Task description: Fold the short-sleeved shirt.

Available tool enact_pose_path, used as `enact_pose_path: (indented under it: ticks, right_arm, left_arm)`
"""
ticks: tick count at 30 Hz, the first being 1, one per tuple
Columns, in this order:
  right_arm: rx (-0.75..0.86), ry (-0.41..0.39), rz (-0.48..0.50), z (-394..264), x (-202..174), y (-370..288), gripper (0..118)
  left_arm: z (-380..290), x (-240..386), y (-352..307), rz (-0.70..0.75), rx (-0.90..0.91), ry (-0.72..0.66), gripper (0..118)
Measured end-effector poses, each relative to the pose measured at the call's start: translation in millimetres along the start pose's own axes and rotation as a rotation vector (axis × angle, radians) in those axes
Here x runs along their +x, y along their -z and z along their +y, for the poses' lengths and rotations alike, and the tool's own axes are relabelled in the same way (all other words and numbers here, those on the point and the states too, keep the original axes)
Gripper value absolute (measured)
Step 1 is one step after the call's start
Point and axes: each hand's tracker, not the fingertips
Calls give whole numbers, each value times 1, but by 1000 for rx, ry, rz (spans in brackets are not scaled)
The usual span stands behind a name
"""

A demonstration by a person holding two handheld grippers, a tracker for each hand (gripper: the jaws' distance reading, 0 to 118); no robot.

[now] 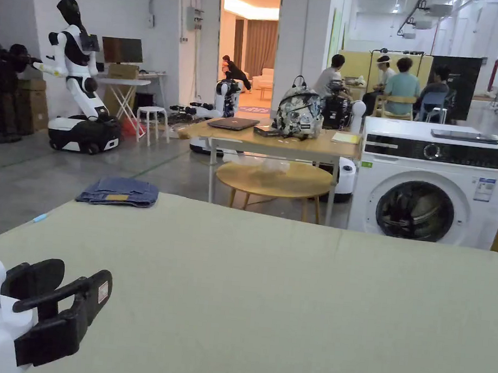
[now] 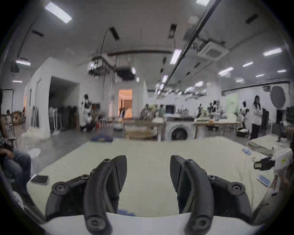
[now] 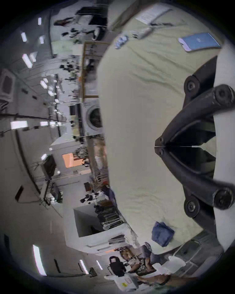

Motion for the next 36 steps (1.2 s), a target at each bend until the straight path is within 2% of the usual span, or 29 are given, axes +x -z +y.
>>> enact_pose_path:
  ticks: [2,3,4,6,7,8,10,14,18,22,26,36]
  right_arm:
    - [52,-29,-17,6,-6,-8,0]
    - [76,-40,-23,9,-9,-12,0]
    - [85,-45,-25,10,-11,-15,0]
    - [122,-56,-39,9,-15,-22,0]
    - [127,-58,-41,9,-16,-24,0]
    - [135,-58,-44,8,-18,-26,0]
    - [165,-64,-55,3,-19,-31,0]
    - [188,-53,-76,-3,-24,-37,0]
    - [167,-56,-97,-10,-24,-35,0]
    - [169,-47,-103,-7,-23,-36,0]
    - [175,-79,-119,-4,-27,-38,0]
    - [187,-124,-146,-3,-31,-39,0]
  left_arm:
    - [-3,26,-4,-2,39,36,56]
    - [-15,20,-4,-14,31,42,55]
    - [-17,28,-6,-28,29,46,51]
    - [-19,45,-10,-88,16,50,27]
    - [-20,51,-12,-82,14,40,8]
    - [-23,55,-14,-86,8,20,0]
    - [-26,58,-20,-147,-14,-8,0]
    - [-30,74,-28,-100,-44,68,0]
    - [-22,71,-36,-154,-26,-56,0]
    - [-22,71,-34,-117,-48,-19,0]
    - [-25,68,-31,-121,-57,-48,0]
    - [-26,79,-22,-96,-65,4,0]
